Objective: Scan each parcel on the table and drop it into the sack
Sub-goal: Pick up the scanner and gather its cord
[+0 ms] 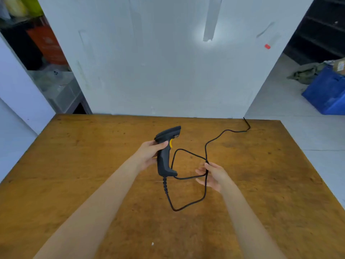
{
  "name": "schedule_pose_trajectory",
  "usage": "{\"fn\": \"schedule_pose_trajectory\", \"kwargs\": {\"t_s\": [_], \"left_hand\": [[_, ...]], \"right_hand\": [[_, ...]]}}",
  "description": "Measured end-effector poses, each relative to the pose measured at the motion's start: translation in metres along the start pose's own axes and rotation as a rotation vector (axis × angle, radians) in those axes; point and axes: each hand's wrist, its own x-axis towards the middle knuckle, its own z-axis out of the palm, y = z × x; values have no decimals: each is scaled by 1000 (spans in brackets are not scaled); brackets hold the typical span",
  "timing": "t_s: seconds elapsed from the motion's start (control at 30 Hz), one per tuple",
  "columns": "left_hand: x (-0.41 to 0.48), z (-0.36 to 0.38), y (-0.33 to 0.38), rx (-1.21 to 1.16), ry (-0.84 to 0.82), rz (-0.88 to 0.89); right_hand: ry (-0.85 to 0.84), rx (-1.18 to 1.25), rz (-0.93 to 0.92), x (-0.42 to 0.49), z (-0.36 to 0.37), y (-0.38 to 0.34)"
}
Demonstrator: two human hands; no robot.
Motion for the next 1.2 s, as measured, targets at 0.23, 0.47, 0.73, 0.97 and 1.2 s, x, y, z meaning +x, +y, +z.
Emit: {"fn": "schedule_pose_trajectory", "kwargs": {"t_s": [0.23,0.47,0.73,0.97,1.2], "left_hand": [[28,55,1,34,-140,-32],[56,146,-16,101,-160,-51],[86,242,-41,-206,-152,-252],[126,319,-60,-235,-16,-282],[163,362,-89,-149,167,-298]], "right_hand": [[-42,69,-124,-33,-47,-13],[-13,54,-191,-46,-115,-39],[-52,42,-195,-27,-189,-82],[101,-104,-184,20,-239,-112],[334,-695,-150,72,-262,-115]]}}
